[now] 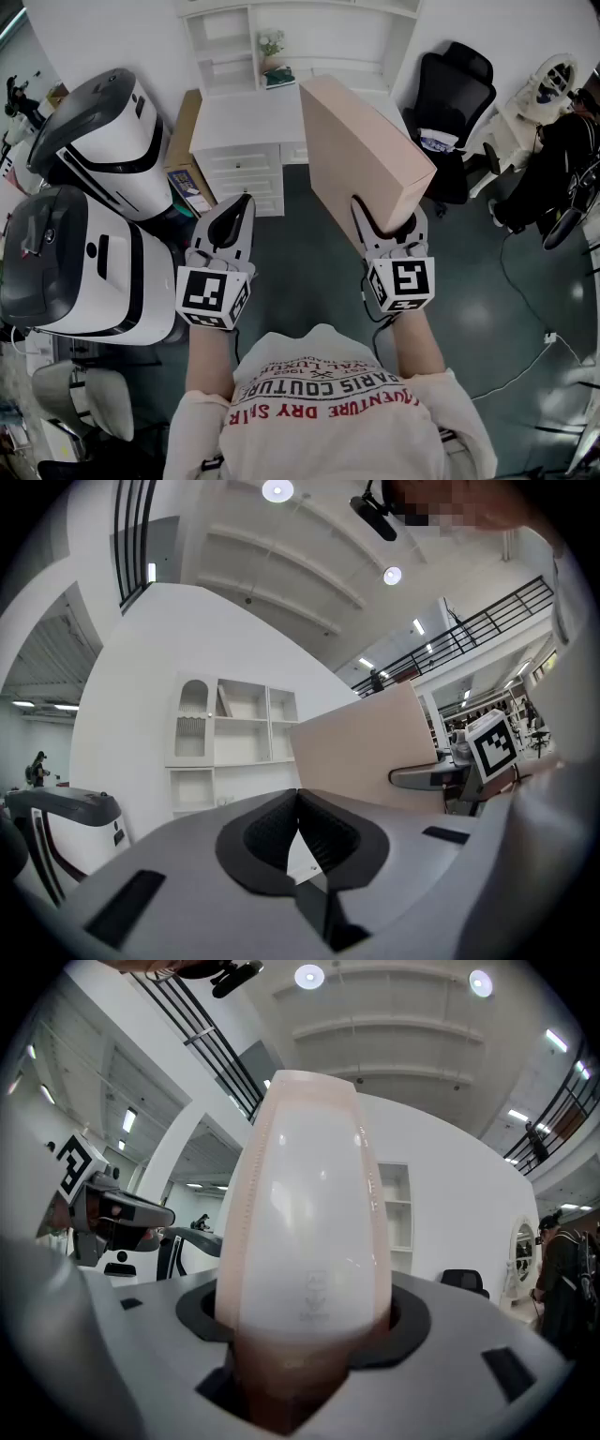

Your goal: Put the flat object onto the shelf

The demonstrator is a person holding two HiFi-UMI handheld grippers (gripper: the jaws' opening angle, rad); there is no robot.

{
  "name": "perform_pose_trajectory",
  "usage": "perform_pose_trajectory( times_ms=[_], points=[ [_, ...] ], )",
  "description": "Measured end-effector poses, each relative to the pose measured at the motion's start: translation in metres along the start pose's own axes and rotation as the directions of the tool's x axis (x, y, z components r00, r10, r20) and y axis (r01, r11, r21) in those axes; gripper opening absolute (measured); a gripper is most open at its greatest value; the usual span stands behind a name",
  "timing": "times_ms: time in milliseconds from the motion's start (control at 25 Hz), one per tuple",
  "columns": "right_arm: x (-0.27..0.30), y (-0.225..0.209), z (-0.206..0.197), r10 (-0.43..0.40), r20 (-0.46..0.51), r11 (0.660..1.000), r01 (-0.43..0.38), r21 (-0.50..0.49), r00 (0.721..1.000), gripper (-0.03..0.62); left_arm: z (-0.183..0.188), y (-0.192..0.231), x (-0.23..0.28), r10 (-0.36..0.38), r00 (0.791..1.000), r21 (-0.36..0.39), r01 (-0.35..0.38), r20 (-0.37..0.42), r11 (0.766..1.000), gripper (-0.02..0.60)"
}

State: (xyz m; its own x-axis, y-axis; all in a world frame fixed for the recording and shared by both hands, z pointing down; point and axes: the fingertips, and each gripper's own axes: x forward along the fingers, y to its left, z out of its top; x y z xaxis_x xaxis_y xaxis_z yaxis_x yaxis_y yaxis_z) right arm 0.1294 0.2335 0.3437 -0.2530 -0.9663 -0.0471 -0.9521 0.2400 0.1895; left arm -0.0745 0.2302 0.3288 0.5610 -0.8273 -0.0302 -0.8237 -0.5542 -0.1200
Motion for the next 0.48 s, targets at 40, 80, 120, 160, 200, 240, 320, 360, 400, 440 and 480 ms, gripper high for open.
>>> perform_pose_trajectory(
  times_ms=[40, 80, 120, 160, 200, 240, 320, 360, 400, 440, 480],
  points=[
    [0.001, 0.001, 0.000, 0.001, -0.002, 1.000, -0.001, 0.001, 1.000, 0.314, -0.001, 0.001, 0.000, -0.002, 1.000, -0.001, 0.002, 0.000, 1.000, 0.014],
    [0.001, 0.002, -0.001, 0.001, -0.004, 1.000, -0.001, 0.001, 1.000, 0.314, -0.001, 0.001, -0.001, -0.003, 1.000, -0.003, 0.003, -0.001, 1.000, 0.014],
    [0.002, 0.004, -0.001, 0.002, -0.006, 1.000, -0.002, 0.002, 1.000, 0.314, -0.002, 0.002, -0.001, -0.005, 1.000, -0.005, 0.005, -0.001, 1.000, 0.014],
    [0.003, 0.005, -0.001, 0.003, -0.006, 1.000, -0.003, 0.003, 1.000, 0.314, -0.003, 0.004, -0.002, -0.006, 1.000, -0.007, 0.006, -0.002, 1.000, 0.014],
    [0.004, 0.008, -0.001, 0.005, -0.007, 1.000, -0.005, 0.003, 1.000, 0.314, -0.004, 0.005, -0.002, -0.007, 1.000, -0.009, 0.007, -0.003, 1.000, 0.014],
    [0.004, 0.011, 0.000, 0.007, -0.007, 1.000, -0.007, 0.003, 1.000, 0.314, -0.005, 0.008, -0.004, -0.008, 1.000, -0.012, 0.008, -0.003, 1.000, 0.014],
    [0.006, 0.018, 0.000, 0.009, -0.008, 1.000, -0.009, 0.003, 1.000, 0.314, -0.008, 0.013, -0.007, -0.011, 1.000, -0.017, 0.011, -0.004, 1.000, 0.014],
    [0.007, 0.023, 0.000, 0.007, -0.009, 1.000, -0.007, 0.005, 1.000, 0.314, -0.009, 0.016, -0.010, -0.012, 1.000, -0.019, 0.012, -0.004, 1.000, 0.014],
    [0.009, 0.027, 0.001, 0.002, -0.009, 1.000, -0.002, 0.007, 1.000, 0.314, -0.010, 0.020, -0.012, -0.013, 1.000, -0.020, 0.013, -0.003, 1.000, 0.014],
    [0.010, 0.031, 0.002, -0.003, -0.007, 1.000, 0.003, 0.009, 1.000, 0.314, -0.011, 0.024, -0.015, -0.013, 1.000, -0.022, 0.013, -0.003, 1.000, 0.014],
    [0.011, 0.035, 0.002, -0.007, -0.004, 1.000, 0.007, 0.010, 1.000, 0.314, -0.012, 0.027, -0.018, -0.014, 1.000, -0.023, 0.014, -0.004, 1.000, 0.014]
  ],
)
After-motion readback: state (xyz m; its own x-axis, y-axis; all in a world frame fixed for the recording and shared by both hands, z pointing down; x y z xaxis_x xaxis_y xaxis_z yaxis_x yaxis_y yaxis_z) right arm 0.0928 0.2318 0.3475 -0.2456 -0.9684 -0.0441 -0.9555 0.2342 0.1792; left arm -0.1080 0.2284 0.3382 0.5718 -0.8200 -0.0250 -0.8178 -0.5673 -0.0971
